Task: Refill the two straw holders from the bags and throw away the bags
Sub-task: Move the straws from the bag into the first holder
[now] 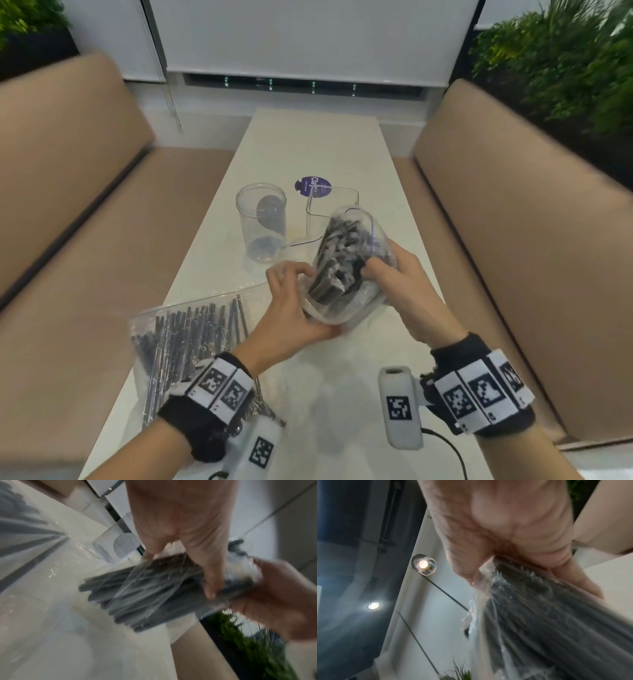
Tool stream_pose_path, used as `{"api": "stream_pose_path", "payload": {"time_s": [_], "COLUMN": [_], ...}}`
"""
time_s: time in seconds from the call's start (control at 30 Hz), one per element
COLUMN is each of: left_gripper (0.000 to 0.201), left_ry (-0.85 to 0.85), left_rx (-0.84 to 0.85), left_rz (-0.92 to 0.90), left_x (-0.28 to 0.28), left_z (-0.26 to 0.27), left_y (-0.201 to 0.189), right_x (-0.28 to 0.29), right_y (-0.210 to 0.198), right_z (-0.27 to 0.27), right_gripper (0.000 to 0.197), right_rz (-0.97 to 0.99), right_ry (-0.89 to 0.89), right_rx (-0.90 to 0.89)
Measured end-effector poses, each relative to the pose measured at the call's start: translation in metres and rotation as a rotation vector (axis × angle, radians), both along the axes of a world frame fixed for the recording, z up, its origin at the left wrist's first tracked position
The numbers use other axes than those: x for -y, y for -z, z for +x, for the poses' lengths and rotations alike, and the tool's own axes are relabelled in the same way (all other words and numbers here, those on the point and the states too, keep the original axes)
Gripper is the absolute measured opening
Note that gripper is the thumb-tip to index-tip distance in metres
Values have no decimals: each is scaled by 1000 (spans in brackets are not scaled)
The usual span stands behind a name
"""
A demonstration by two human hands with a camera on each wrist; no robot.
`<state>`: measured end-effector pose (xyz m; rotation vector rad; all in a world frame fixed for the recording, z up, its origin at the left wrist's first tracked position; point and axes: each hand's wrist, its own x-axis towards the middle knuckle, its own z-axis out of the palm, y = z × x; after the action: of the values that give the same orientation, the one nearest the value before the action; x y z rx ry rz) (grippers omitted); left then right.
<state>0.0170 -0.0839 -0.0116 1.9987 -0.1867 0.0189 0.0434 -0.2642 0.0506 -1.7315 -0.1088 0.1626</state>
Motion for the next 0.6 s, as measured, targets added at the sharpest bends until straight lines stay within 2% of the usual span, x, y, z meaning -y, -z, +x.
{"api": "stream_pose_path", "payload": {"time_s": [0.07, 0.13, 0.17, 0.23, 0.33, 0.4, 0.47, 0.5, 0.53, 0.6], "left_gripper": [105, 125, 129, 124, 107, 96, 86, 84, 82, 81], "left_ry": [87, 145, 172, 194, 70, -57, -160, -191, -210, -225], "left_rx": [-94, -155, -163, -134, -65, 10, 67, 87, 103, 114], "left_rz": [-77, -101, -95, -108, -198, -223, -226, -228, -230, -227], "left_x": [-14, -25, -27, -25, -21, -19, -17, -16, -15, -15], "left_z": [6, 12, 15, 18, 20, 21, 21, 22, 24, 27], "left_y": [-4, -9, -11, -10, 3, 13, 17, 17, 16, 15], "right_x": [7, 13, 14, 11, 3, 5, 11, 12, 13, 13], "right_y": [4, 7, 5, 6, 12, 21, 27, 28, 30, 30], "right_z": [3, 5, 2, 0, 2, 8, 7, 5, 2, -3], "right_gripper": [23, 41, 42, 47, 63, 50, 21, 9, 7, 17], "right_rz": [111, 268, 360, 531, 635, 517, 268, 184, 164, 245], "right_ry": [-74, -120, -134, -190, -189, 9, 218, 257, 276, 236], "right_rx": [-85, -192, -230, -279, -258, -196, -117, -95, -108, -171]}}
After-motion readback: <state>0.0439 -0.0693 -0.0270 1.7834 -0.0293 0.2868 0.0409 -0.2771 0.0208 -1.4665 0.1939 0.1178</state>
